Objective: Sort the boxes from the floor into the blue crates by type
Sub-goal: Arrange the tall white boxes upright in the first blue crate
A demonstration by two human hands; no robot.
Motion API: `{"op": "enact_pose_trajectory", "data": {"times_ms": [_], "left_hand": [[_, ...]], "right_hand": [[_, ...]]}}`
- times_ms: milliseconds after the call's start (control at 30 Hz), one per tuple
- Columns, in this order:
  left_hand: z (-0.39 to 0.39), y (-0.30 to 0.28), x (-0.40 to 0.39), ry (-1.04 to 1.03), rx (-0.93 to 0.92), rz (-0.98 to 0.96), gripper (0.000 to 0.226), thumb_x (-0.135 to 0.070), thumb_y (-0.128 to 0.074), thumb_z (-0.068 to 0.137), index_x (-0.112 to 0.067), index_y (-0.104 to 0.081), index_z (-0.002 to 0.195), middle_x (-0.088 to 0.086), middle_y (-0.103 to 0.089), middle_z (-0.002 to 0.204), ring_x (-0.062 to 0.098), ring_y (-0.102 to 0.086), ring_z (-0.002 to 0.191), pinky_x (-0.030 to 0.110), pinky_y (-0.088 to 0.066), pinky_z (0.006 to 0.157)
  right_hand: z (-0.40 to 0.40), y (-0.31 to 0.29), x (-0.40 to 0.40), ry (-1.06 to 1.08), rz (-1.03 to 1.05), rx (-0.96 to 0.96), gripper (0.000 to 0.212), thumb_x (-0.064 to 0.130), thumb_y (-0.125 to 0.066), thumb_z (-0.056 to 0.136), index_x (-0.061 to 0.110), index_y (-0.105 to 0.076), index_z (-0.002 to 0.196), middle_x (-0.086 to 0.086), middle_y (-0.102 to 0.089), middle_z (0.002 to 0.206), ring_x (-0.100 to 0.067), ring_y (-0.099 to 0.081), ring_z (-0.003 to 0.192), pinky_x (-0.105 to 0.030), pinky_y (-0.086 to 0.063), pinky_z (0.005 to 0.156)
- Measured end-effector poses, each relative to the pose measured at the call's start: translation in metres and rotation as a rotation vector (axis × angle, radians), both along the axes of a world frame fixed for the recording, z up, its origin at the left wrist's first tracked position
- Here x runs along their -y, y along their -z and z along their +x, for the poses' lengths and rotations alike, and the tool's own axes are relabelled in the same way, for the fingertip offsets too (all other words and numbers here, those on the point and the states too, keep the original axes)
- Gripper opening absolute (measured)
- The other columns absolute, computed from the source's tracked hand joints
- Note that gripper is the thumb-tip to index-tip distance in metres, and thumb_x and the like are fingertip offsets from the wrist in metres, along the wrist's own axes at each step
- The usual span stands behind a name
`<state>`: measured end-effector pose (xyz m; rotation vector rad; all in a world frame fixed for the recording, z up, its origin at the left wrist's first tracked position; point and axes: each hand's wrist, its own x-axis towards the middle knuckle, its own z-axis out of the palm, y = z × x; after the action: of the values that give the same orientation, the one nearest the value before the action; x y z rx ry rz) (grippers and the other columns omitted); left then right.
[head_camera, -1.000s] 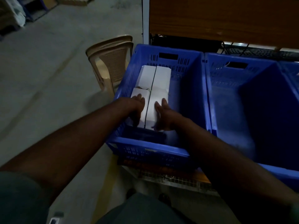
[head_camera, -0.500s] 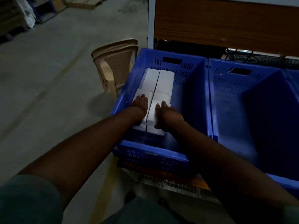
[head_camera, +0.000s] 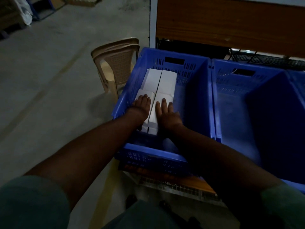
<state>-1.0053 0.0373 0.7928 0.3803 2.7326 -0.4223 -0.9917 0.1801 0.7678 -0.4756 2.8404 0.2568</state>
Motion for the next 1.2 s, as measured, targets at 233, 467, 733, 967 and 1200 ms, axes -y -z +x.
{"op": "enact_pose_trajectory", "data": {"times_ms": [233,467,733,967,1200], "left_hand": [[-0.002,-0.001,0.001,-0.011,-0.003,0.037,0.149,-0.03,-0.097,0.058,0.001,0.013,0.155,0.023,0.016,0.164,0.038,0.005,0.153,0.048,-0.011,0.125],[0.008,-0.02,0.0,-0.064,0.073,0.204,0.143,-0.045,-0.092,0.064,0.007,0.007,0.154,0.027,0.008,0.163,0.04,-0.001,0.153,0.045,-0.009,0.125],[0.129,-0.069,0.032,-0.173,-0.777,0.73,0.035,-0.013,-0.063,0.083,-0.016,-0.066,0.117,0.006,-0.068,0.109,0.03,-0.062,0.101,0.04,-0.049,0.082],[0.296,-0.062,0.082,-0.566,-0.939,0.732,0.022,-0.022,-0.064,0.092,-0.02,-0.067,0.114,-0.003,-0.066,0.109,0.018,-0.06,0.104,0.033,-0.048,0.089],[0.483,-0.004,0.108,-0.972,-1.108,0.704,0.02,-0.019,-0.064,0.093,-0.018,-0.067,0.113,-0.003,-0.066,0.106,0.017,-0.062,0.103,0.029,-0.047,0.09]], "right_hand": [[0.003,-0.006,0.0,0.009,0.012,0.023,0.1,0.036,-0.06,0.098,0.011,0.013,0.16,-0.023,0.016,0.167,-0.048,-0.001,0.153,-0.064,-0.029,0.113],[0.012,-0.035,-0.012,-0.008,-0.217,0.065,0.117,0.059,-0.068,0.086,0.011,0.009,0.161,-0.014,0.018,0.168,-0.039,0.007,0.155,-0.064,-0.019,0.119],[0.076,-0.105,-0.007,-0.06,-1.169,-0.244,0.027,0.019,-0.061,0.087,0.02,-0.068,0.113,0.007,-0.072,0.104,-0.007,-0.067,0.085,-0.034,-0.057,0.08],[0.184,-0.117,0.074,-0.414,-1.472,0.092,0.02,0.007,-0.06,0.092,0.011,-0.071,0.108,0.003,-0.072,0.099,-0.001,-0.068,0.086,-0.014,-0.051,0.073],[0.325,-0.064,0.159,-0.719,-1.285,0.506,0.018,0.015,-0.058,0.094,0.022,-0.071,0.105,0.008,-0.07,0.098,-0.004,-0.067,0.085,-0.018,-0.053,0.072]]}}
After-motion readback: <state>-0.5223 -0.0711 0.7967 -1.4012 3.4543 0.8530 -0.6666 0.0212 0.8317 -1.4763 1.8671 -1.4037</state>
